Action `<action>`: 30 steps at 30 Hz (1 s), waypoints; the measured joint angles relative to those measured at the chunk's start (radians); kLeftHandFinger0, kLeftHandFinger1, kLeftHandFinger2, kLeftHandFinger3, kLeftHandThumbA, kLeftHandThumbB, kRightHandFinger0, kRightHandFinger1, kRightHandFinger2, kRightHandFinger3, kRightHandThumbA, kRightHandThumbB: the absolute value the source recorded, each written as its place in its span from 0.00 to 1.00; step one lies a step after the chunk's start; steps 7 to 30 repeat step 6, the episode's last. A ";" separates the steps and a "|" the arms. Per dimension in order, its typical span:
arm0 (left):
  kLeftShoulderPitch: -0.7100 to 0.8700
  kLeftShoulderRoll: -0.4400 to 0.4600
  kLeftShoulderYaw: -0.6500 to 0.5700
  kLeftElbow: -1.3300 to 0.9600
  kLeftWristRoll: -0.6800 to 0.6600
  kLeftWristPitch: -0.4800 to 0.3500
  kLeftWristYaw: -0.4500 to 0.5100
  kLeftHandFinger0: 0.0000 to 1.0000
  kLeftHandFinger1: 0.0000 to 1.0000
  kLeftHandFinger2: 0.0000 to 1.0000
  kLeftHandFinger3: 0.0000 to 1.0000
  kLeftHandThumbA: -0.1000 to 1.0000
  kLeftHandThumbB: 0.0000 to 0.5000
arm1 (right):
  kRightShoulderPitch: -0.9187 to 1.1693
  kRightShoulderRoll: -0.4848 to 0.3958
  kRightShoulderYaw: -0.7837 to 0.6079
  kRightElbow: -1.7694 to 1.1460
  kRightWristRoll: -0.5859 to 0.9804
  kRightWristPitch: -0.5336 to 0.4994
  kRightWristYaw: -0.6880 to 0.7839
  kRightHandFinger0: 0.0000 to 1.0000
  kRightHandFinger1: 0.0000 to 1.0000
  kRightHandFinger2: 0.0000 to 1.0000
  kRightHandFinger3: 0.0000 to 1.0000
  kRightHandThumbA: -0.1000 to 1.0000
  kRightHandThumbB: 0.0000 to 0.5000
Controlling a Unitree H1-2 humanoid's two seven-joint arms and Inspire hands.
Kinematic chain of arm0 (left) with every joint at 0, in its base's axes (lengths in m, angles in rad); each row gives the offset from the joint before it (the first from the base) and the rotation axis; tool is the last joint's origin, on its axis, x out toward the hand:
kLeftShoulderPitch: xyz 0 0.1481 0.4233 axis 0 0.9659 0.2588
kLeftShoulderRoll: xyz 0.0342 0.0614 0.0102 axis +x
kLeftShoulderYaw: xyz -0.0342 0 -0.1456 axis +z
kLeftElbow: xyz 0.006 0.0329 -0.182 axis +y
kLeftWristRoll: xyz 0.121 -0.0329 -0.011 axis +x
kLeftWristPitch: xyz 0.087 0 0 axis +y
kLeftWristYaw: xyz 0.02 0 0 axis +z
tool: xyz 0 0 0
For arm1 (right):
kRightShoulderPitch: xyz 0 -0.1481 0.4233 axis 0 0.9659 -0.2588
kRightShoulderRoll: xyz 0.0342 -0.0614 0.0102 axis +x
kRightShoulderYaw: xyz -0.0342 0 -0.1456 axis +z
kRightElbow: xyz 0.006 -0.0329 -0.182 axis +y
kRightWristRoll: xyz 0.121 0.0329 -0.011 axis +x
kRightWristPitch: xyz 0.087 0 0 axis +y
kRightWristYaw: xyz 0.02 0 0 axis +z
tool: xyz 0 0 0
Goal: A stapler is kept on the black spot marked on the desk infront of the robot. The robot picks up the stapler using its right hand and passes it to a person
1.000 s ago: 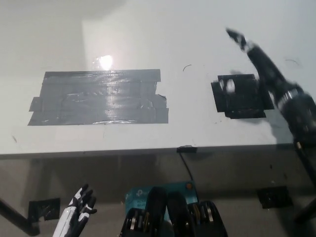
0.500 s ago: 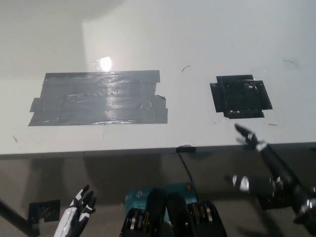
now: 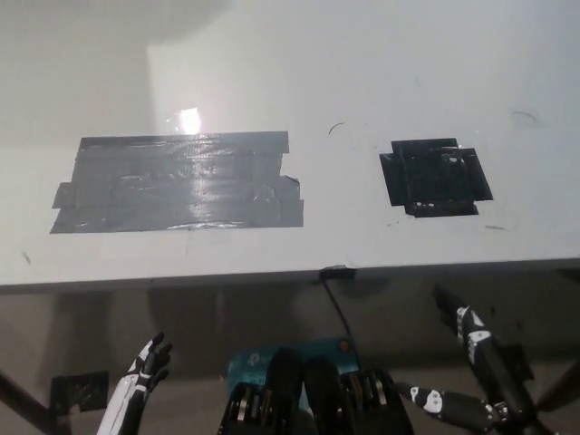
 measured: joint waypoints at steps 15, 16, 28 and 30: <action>-0.005 0.000 0.001 0.000 0.000 -0.006 0.000 1.00 1.00 1.00 1.00 1.00 1.00 | -0.022 0.010 -0.019 0.102 -0.013 -0.033 -0.003 1.00 1.00 1.00 1.00 0.90 0.59; -0.005 0.000 0.001 0.000 0.000 -0.006 0.000 1.00 1.00 1.00 1.00 1.00 1.00 | -0.022 0.010 -0.019 0.102 -0.013 -0.033 -0.003 1.00 1.00 1.00 1.00 0.90 0.59; -0.005 0.000 0.001 0.000 0.000 -0.006 0.000 1.00 1.00 1.00 1.00 1.00 1.00 | -0.022 0.010 -0.019 0.102 -0.013 -0.033 -0.003 1.00 1.00 1.00 1.00 0.90 0.59; -0.005 0.000 0.001 0.000 0.000 -0.006 0.000 1.00 1.00 1.00 1.00 1.00 1.00 | -0.022 0.010 -0.019 0.102 -0.013 -0.033 -0.003 1.00 1.00 1.00 1.00 0.90 0.59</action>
